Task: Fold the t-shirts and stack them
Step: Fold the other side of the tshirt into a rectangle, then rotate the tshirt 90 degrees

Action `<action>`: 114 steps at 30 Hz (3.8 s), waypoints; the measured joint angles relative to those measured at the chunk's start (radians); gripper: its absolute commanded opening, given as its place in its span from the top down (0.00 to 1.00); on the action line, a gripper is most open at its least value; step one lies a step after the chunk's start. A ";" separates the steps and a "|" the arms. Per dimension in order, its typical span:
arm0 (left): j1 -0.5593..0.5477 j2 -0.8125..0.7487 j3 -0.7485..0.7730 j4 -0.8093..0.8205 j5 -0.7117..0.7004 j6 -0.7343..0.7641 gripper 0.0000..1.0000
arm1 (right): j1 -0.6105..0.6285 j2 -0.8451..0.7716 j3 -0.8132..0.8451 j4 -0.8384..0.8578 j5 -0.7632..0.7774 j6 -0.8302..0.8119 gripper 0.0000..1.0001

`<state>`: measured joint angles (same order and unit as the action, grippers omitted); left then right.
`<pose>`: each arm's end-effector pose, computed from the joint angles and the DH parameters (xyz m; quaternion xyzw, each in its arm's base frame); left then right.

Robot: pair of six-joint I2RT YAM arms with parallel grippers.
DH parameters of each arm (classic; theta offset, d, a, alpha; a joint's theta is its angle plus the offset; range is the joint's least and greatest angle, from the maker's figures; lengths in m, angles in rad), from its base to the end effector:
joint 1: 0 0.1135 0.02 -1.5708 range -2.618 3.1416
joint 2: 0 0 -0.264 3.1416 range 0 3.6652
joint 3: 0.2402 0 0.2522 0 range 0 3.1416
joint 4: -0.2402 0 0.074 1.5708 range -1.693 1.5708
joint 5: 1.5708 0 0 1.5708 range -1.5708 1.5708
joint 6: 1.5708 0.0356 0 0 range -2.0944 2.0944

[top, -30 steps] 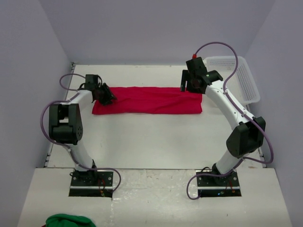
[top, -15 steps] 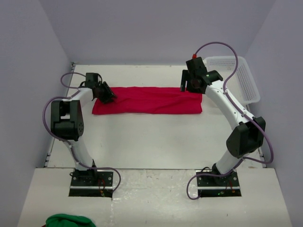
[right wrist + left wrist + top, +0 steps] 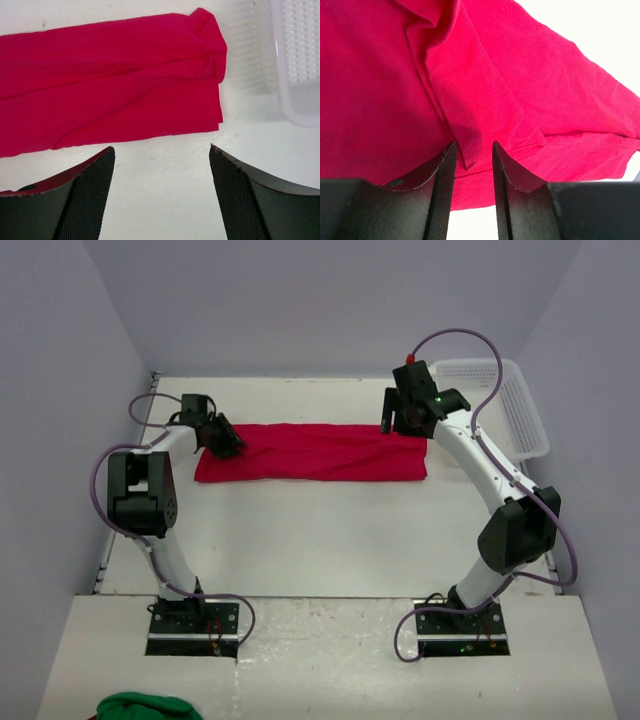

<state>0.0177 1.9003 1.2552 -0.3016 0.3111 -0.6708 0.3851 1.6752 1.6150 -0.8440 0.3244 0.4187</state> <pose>0.4004 -0.0038 0.1764 -0.2725 0.9011 -0.2369 0.2400 0.3400 0.1256 0.3365 0.0685 0.9315 -0.0142 0.3568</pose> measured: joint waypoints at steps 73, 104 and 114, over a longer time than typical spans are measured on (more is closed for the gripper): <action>-0.119 0.080 0.415 -0.044 0.008 0.176 0.05 | 0.031 0.054 0.017 0.000 -0.002 0.007 0.23; 0.101 0.214 0.307 -0.076 0.148 0.034 1.00 | 0.047 0.390 0.276 -0.051 -0.071 0.034 1.00; 0.100 0.326 0.424 -0.143 0.071 0.040 1.00 | 0.046 0.396 0.348 -0.074 -0.080 0.027 1.00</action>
<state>0.1177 2.2261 1.6794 -0.4442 0.3824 -0.6304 0.4309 2.0708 1.9629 -0.9176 0.2443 0.4454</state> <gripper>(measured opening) 0.002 0.003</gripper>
